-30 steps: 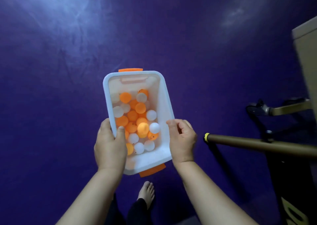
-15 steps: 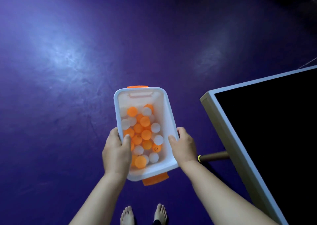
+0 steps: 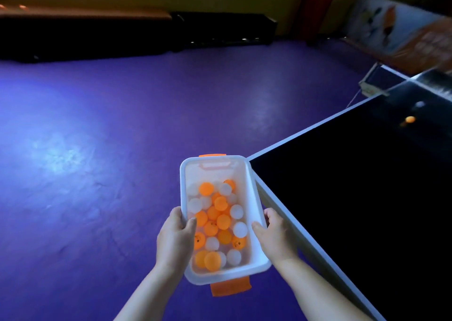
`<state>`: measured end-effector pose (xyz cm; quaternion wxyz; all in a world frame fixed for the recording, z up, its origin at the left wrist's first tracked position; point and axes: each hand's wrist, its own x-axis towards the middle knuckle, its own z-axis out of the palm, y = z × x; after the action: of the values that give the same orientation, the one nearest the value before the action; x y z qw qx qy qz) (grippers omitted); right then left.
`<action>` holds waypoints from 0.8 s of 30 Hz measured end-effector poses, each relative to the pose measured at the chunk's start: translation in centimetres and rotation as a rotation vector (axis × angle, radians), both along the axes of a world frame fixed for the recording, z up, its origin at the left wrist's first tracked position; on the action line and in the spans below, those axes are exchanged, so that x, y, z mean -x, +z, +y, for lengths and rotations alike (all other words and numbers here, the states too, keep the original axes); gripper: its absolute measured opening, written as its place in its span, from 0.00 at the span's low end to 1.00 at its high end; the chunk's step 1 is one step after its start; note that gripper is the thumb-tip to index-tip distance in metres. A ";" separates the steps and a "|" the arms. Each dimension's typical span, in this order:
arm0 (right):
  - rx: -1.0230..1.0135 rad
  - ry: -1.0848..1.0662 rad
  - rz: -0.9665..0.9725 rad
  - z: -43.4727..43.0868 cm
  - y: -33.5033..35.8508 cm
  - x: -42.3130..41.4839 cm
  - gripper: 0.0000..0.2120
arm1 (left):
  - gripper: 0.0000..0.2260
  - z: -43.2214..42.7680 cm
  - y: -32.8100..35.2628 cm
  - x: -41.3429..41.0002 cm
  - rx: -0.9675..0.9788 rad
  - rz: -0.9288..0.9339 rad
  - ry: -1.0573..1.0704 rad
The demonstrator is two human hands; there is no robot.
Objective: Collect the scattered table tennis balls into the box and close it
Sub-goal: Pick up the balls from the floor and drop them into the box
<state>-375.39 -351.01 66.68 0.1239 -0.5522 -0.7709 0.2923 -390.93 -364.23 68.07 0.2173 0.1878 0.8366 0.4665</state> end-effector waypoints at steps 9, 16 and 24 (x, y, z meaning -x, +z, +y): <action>-0.079 -0.218 0.065 -1.7 4.4 -12.8 0.14 | 0.12 2.1 3.4 -9.7 -0.018 0.030 -0.266; -0.088 -0.381 0.023 -5.9 5.1 -24.1 0.11 | 0.08 1.2 4.1 -19.5 0.016 0.014 -0.475; -0.099 -0.485 -0.006 -10.4 6.4 -31.7 0.09 | 0.07 -1.2 3.5 -26.3 0.037 -0.006 -0.606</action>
<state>-343.65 -361.45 73.10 0.2150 -0.7151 -0.6297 0.2142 -364.60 -365.45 71.58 0.3525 0.4236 0.7501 0.3657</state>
